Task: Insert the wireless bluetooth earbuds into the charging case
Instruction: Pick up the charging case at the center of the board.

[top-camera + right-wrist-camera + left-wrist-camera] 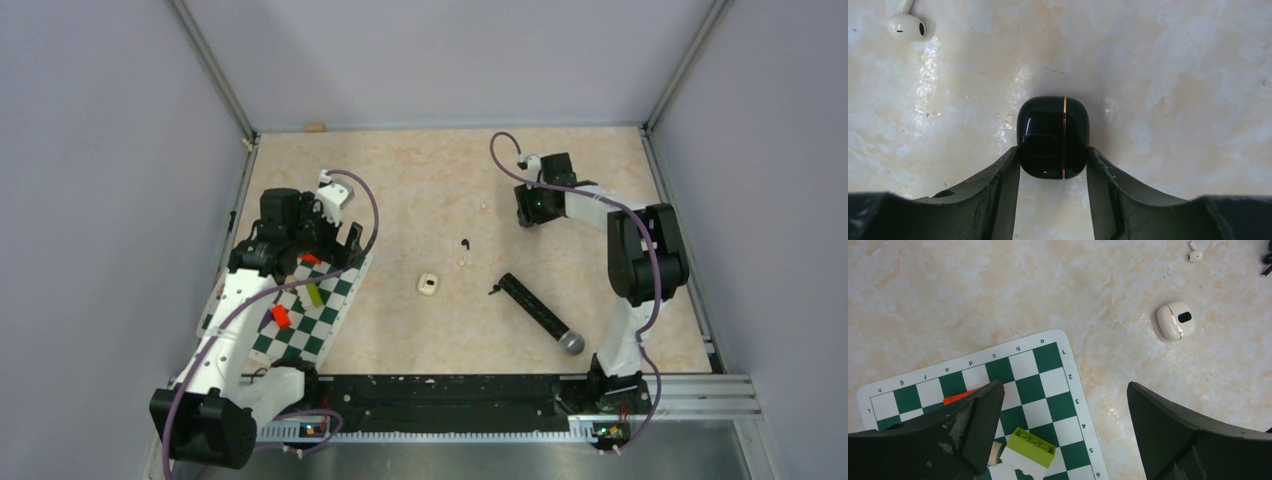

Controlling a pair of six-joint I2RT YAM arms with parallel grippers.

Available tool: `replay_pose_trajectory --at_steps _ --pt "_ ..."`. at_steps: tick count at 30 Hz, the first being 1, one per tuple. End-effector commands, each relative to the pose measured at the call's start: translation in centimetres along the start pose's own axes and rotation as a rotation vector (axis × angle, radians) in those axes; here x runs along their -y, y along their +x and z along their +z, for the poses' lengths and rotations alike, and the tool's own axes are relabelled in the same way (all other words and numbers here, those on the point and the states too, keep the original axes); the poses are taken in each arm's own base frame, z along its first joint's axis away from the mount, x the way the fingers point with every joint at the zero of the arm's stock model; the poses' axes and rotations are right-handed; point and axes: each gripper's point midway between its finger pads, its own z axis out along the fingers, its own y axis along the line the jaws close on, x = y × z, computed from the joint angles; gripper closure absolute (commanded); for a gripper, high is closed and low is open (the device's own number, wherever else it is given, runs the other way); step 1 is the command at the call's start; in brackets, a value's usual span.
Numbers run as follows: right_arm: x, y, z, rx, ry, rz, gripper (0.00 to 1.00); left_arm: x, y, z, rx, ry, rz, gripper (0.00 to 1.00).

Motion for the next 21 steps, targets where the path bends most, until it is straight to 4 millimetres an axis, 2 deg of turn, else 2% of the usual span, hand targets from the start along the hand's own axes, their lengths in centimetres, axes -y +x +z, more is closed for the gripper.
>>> replay_pose_trajectory --at_steps 1,6,11,14,18,21 --pt "-0.5 -1.5 -0.5 0.061 -0.007 -0.039 0.57 0.1 -0.9 0.0 0.045 0.010 0.024 0.01" --pt "-2.0 -3.5 -3.0 0.152 -0.079 -0.074 0.62 0.2 -1.3 0.3 0.054 0.023 0.003 0.01" --pt "-5.2 -6.5 -8.1 0.320 -0.211 -0.158 0.66 -0.8 -2.8 0.5 0.091 -0.020 -0.022 0.01" --pt "-7.4 -9.0 -12.6 0.453 -0.235 -0.230 0.66 -1.9 -5.1 -0.2 0.111 -0.058 0.031 0.01" --pt "-11.7 -11.2 -18.2 0.600 -0.275 -0.374 0.66 -3.2 -10.0 -1.4 0.124 -0.092 0.136 0.01" --pt "-15.7 -11.9 -22.1 0.700 -0.317 -0.510 0.65 -1.4 -13.4 -1.8 0.157 0.011 0.149 0.01"
